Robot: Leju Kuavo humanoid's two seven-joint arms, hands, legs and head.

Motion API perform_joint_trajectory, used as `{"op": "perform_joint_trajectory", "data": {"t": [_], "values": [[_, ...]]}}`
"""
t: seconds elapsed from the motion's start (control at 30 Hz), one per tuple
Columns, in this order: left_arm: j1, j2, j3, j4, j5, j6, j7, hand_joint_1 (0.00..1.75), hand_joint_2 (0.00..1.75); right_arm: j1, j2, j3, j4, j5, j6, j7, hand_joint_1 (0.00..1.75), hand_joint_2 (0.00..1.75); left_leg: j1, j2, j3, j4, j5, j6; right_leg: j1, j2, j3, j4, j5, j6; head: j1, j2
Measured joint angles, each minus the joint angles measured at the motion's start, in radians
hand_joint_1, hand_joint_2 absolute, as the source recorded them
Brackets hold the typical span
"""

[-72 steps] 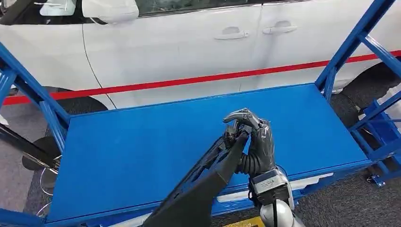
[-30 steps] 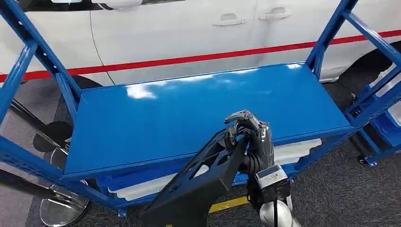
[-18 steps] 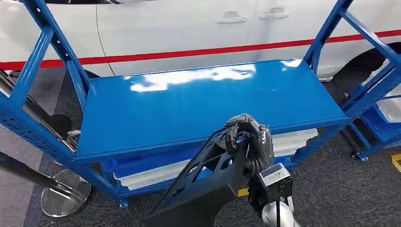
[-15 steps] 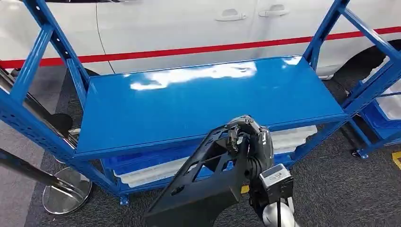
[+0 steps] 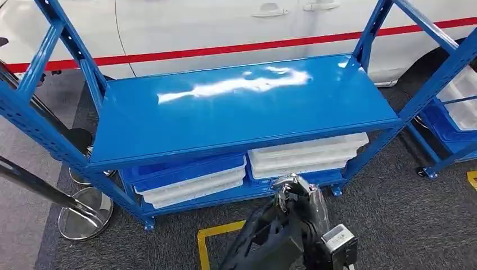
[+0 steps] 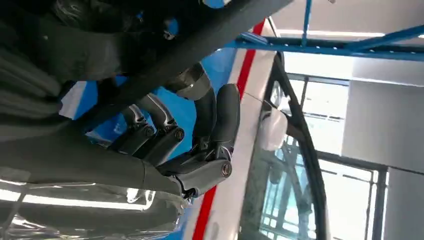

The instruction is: Take the parts from the cabinet and place them on the table.

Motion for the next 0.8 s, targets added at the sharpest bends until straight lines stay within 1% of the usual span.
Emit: {"op": "perform_joint_trajectory", "data": {"t": [0.03, 0.07, 0.1, 0.13, 0.17, 0.2, 0.23, 0.27, 0.3, 0.33, 0.37, 0.4, 0.43, 0.47, 0.5, 0.53, 0.57, 0.6, 0.63, 0.67, 0.7, 0.73, 0.77, 0.8], "values": [[0.000, 0.000, 0.000, -0.003, 0.002, 0.002, 0.000, 0.00, 0.00, 0.006, 0.000, -0.003, 0.000, -0.002, 0.000, -0.003, 1.75, 1.75, -0.006, -0.001, 0.030, -0.048, -0.015, 0.003, 0.004, 0.002, -0.008, 0.011, 0.003, 0.005, 0.000, 0.000], [-0.001, 0.000, -0.001, -0.004, 0.005, 0.003, 0.002, 0.00, 0.00, 0.018, 0.000, -0.006, 0.000, -0.007, 0.003, -0.010, 1.75, 1.75, -0.007, -0.002, 0.014, -0.039, -0.013, 0.006, 0.004, 0.001, -0.007, 0.011, 0.010, 0.014, 0.000, 0.000], [-0.001, 0.000, 0.000, -0.004, 0.012, 0.006, 0.002, 0.00, 0.00, 0.031, 0.000, -0.009, 0.000, -0.015, 0.009, -0.024, 1.75, 1.75, -0.011, -0.003, 0.013, -0.037, -0.011, 0.011, 0.002, 0.001, -0.008, 0.008, 0.018, 0.021, 0.000, 0.000], [0.001, 0.000, 0.000, -0.004, 0.014, 0.008, 0.002, 0.00, 0.00, 0.047, 0.000, -0.011, 0.002, -0.026, 0.016, -0.036, 1.75, 1.75, -0.010, -0.002, 0.009, -0.040, -0.004, 0.021, 0.002, 0.001, -0.008, 0.003, 0.027, 0.028, 0.000, 0.000], [0.003, -0.004, 0.000, -0.004, 0.019, 0.012, 0.003, 0.00, 0.00, 0.066, 0.000, -0.013, 0.005, -0.040, 0.020, -0.053, 1.75, 1.75, 0.000, 0.001, 0.001, -0.050, 0.012, 0.030, 0.004, 0.005, -0.014, 0.007, 0.027, 0.033, 0.000, 0.000], [0.000, -0.004, 0.000, -0.004, 0.024, 0.017, 0.004, 0.00, 0.00, 0.089, -0.001, -0.017, 0.010, -0.056, 0.020, -0.072, 1.75, 1.75, 0.001, 0.004, -0.012, -0.050, 0.024, 0.039, 0.000, 0.011, -0.024, 0.024, -0.013, 0.039, 0.001, 0.000], [0.000, -0.004, 0.000, -0.004, 0.029, 0.022, 0.006, 0.00, 0.00, 0.108, -0.001, -0.019, 0.014, -0.072, 0.019, -0.086, 1.75, 1.75, 0.001, 0.005, -0.024, -0.050, 0.033, 0.048, -0.002, 0.013, -0.039, 0.068, -0.072, 0.043, 0.001, 0.000], [0.003, -0.005, 0.000, -0.004, 0.035, 0.025, 0.008, 0.00, 0.00, 0.127, -0.001, -0.024, 0.019, -0.094, 0.019, -0.100, 1.75, 1.75, -0.001, 0.006, -0.037, -0.049, 0.043, 0.049, -0.006, 0.013, -0.057, 0.141, -0.137, 0.049, 0.001, 0.000], [0.005, -0.005, 0.000, -0.004, 0.038, 0.026, 0.011, 0.00, 0.00, 0.144, -0.001, -0.028, 0.025, -0.110, 0.018, -0.106, 1.75, 1.75, -0.002, 0.008, -0.050, -0.049, 0.052, 0.050, -0.009, 0.013, -0.073, 0.213, -0.180, 0.053, 0.001, 0.000], [0.006, -0.005, 0.000, -0.004, 0.043, 0.030, 0.013, 0.00, 0.00, 0.162, -0.001, -0.032, 0.031, -0.124, 0.019, -0.106, 1.75, 1.75, -0.003, 0.009, -0.063, -0.046, 0.062, 0.049, -0.010, 0.013, -0.083, 0.274, -0.196, 0.056, 0.001, 0.000], [0.006, -0.005, 0.000, -0.004, 0.045, 0.034, 0.017, 0.00, 0.00, 0.176, -0.001, -0.036, 0.038, -0.137, 0.020, -0.105, 1.75, 1.75, -0.003, 0.009, -0.074, -0.044, 0.071, 0.048, -0.011, 0.013, -0.075, 0.295, -0.182, 0.058, 0.001, 0.000], [0.006, -0.005, 0.000, -0.004, 0.046, 0.035, 0.018, 0.00, 0.00, 0.188, -0.001, -0.039, 0.044, -0.142, 0.021, -0.104, 1.75, 1.75, -0.003, 0.010, -0.087, -0.040, 0.079, 0.046, -0.012, 0.013, -0.048, 0.276, -0.150, 0.058, 0.001, 0.000], [0.006, -0.006, 0.000, -0.004, 0.047, 0.037, 0.018, 0.00, 0.00, 0.198, -0.001, -0.041, 0.050, -0.146, 0.021, -0.104, 1.75, 1.75, -0.003, 0.010, -0.101, -0.036, 0.086, 0.043, -0.012, 0.013, 0.004, 0.214, -0.109, 0.055, 0.001, 0.000], [0.006, -0.006, 0.000, -0.004, 0.047, 0.037, 0.019, 0.00, 0.00, 0.204, -0.001, -0.044, 0.054, -0.148, 0.020, -0.104, 1.75, 1.75, -0.003, 0.011, -0.112, -0.033, 0.093, 0.040, -0.012, 0.012, 0.070, 0.122, -0.084, 0.049, 0.001, 0.000], [0.003, -0.007, -0.001, -0.004, 0.048, 0.037, 0.019, 0.00, 0.00, 0.207, -0.001, -0.047, 0.058, -0.151, 0.021, -0.104, 1.75, 1.75, -0.004, 0.020, -0.116, -0.029, 0.098, 0.038, -0.009, -0.015, 0.142, 0.023, -0.090, 0.044, 0.001, 0.000], [0.008, -0.009, -0.001, -0.004, 0.048, 0.037, 0.018, 0.00, 0.00, 0.207, -0.001, -0.047, 0.060, -0.151, 0.021, -0.101, 1.75, 1.75, -0.010, 0.021, -0.119, -0.028, 0.103, 0.032, 0.002, -0.031, 0.178, -0.047, -0.117, 0.038, 0.001, 0.000], [0.011, -0.009, -0.001, -0.004, 0.047, 0.037, 0.018, 0.00, 0.00, 0.209, 0.000, -0.047, 0.063, -0.151, 0.020, -0.099, 1.75, 1.75, -0.008, 0.026, -0.115, -0.032, 0.110, 0.024, 0.003, -0.024, 0.171, -0.042, -0.111, 0.028, -0.001, 0.000], [0.010, -0.009, 0.000, -0.004, 0.047, 0.038, 0.018, 0.00, 0.00, 0.214, 0.000, -0.047, 0.064, -0.152, 0.018, -0.099, 1.75, 1.75, -0.007, 0.034, -0.115, -0.034, 0.112, 0.021, 0.006, -0.017, 0.166, -0.049, -0.111, 0.022, 0.001, 0.000], [0.010, -0.010, 0.000, -0.004, 0.048, 0.039, 0.018, 0.00, 0.00, 0.219, 0.000, -0.048, 0.067, -0.154, 0.016, -0.097, 1.75, 1.75, -0.005, 0.042, -0.113, -0.038, 0.118, 0.012, 0.008, -0.010, 0.161, -0.048, -0.106, 0.013, 0.000, 0.000], [0.010, -0.010, 0.000, -0.004, 0.048, 0.040, 0.018, 0.00, 0.00, 0.225, 0.000, -0.048, 0.069, -0.155, 0.014, -0.097, 1.75, 1.75, -0.007, 0.047, -0.115, -0.040, 0.124, 0.002, 0.002, -0.002, 0.156, -0.059, -0.090, 0.001, 0.000, 0.000], [0.009, -0.009, -0.001, -0.004, 0.048, 0.040, 0.018, 0.00, 0.00, 0.229, 0.000, -0.048, 0.073, -0.158, 0.014, -0.097, 1.75, 1.75, -0.002, 0.034, -0.126, -0.022, 0.101, -0.002, -0.001, 0.001, 0.150, -0.063, -0.077, -0.006, 0.000, 0.000], [0.008, -0.009, -0.001, -0.004, 0.048, 0.042, 0.018, 0.00, 0.00, 0.228, 0.001, -0.048, 0.075, -0.159, 0.014, -0.095, 1.75, 1.75, -0.003, 0.021, -0.141, 0.017, 0.050, -0.003, -0.001, 0.008, 0.139, -0.064, -0.068, -0.017, -0.001, 0.000], [0.008, -0.009, -0.001, -0.004, 0.046, 0.042, 0.019, 0.00, 0.00, 0.226, 0.002, -0.048, 0.078, -0.163, 0.014, -0.091, 1.75, 1.75, -0.002, 0.013, -0.161, 0.082, -0.006, -0.004, 0.000, 0.016, 0.127, -0.062, -0.060, -0.019, 0.000, 0.000], [0.006, -0.009, -0.001, -0.004, 0.045, 0.043, 0.020, 0.00, 0.00, 0.226, 0.002, -0.048, 0.082, -0.164, 0.012, -0.084, 1.75, 1.75, -0.002, 0.008, -0.187, 0.168, -0.058, -0.006, 0.002, 0.024, 0.116, -0.060, -0.051, -0.021, 0.000, 0.000]]}}
